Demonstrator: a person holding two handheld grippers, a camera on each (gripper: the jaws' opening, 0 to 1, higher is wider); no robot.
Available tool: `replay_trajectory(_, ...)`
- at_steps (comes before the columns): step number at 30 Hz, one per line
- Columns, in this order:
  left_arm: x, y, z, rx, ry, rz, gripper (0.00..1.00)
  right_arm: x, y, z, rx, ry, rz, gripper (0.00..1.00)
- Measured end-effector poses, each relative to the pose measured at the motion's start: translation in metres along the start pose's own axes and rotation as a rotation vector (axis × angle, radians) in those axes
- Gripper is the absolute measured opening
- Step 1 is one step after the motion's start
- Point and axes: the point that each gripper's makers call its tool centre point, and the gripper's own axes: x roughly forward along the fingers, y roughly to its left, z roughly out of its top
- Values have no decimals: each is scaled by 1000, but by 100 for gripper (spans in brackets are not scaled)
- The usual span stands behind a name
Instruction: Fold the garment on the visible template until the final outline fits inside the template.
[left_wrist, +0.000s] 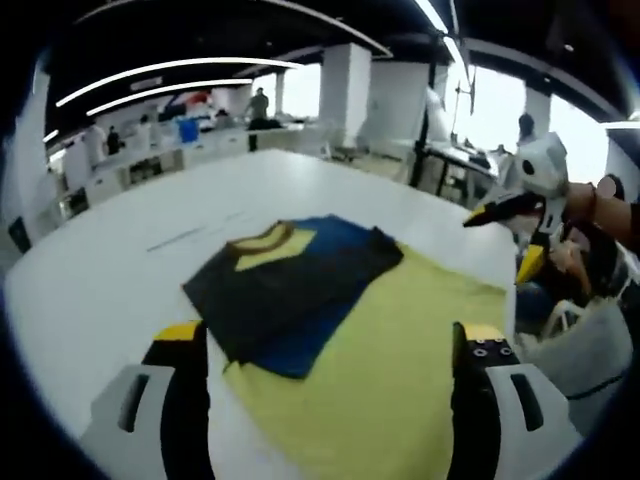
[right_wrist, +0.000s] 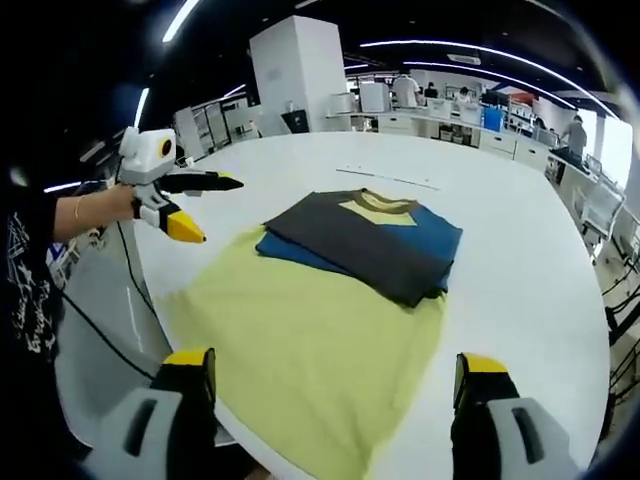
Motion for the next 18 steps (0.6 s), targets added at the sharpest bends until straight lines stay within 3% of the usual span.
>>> replay_trajectory(5,-14,6,-25,30,31,33,97,0,1,-6,7,9,0,100)
replay_trajectory(12,-31,10,-58,-14,72,49,94,3,2,-25,43,30,14,100)
replay_trajectory(18,-42,15,-75,-88,78,81,89,4,4,-43,68,56,16,99)
